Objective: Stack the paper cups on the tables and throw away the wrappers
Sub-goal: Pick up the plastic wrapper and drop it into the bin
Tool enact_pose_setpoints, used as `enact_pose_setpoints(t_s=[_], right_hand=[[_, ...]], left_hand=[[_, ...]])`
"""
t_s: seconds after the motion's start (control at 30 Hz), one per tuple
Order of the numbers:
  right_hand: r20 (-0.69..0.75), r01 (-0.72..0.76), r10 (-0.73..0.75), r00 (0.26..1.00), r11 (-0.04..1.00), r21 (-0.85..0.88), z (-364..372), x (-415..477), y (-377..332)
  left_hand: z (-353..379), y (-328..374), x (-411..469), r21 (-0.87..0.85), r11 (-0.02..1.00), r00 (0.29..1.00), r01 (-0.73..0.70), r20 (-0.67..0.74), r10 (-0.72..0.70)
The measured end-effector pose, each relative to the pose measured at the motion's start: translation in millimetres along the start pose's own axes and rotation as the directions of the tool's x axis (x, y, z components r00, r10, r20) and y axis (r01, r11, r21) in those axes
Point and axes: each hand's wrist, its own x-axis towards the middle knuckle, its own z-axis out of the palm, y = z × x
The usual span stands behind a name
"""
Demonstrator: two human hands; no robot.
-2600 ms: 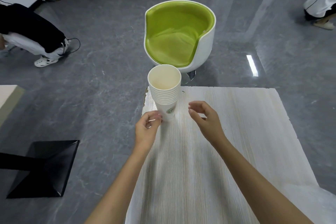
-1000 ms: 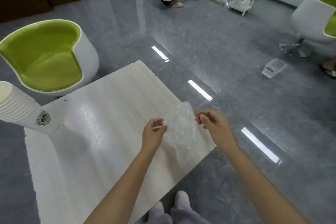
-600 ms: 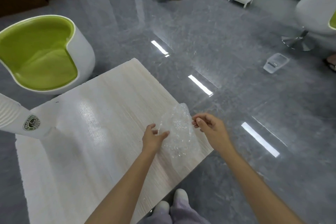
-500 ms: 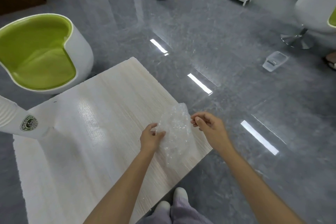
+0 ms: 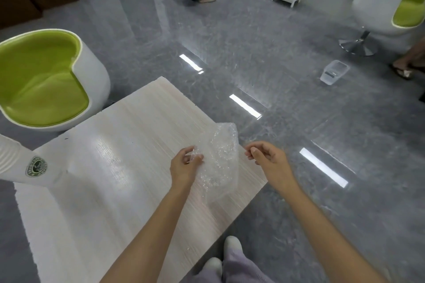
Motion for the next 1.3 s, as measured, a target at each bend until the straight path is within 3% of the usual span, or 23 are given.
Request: enact_pose_setpoints(t_s=[0.37,0.63,0.97,1.3], right_hand=[[-0.199,0.031,-0.021,0.98,0.998,0.052,0.9,-60.1,0.0],[-0.453,0.051,-0.014,0.892,0.996,0.07,-39.7,-134.6,9.9],[-0.734,0.013,0.068,0.675,0.995,0.103,-122.1,-271.7,50.6],[-0.906,-0.079,0.118,0.407,0.992,0.094,-213.9,-471.2,86.8]], left_hand=[[-3.5,9.0,-32.5,0.013,0.99,0.966,-0.138,0.222,0.131],[42.1,3.8,-76.0,0.056,0.979,0.876,-0.194,0.458,0.147],[142.7,-26.8,-194.2,0.113,0.942,0.639,-0.317,0.76,0.124],[244.5,-95.5,-381.3,0.134,0.917,0.382,-0.376,0.924,0.021]])
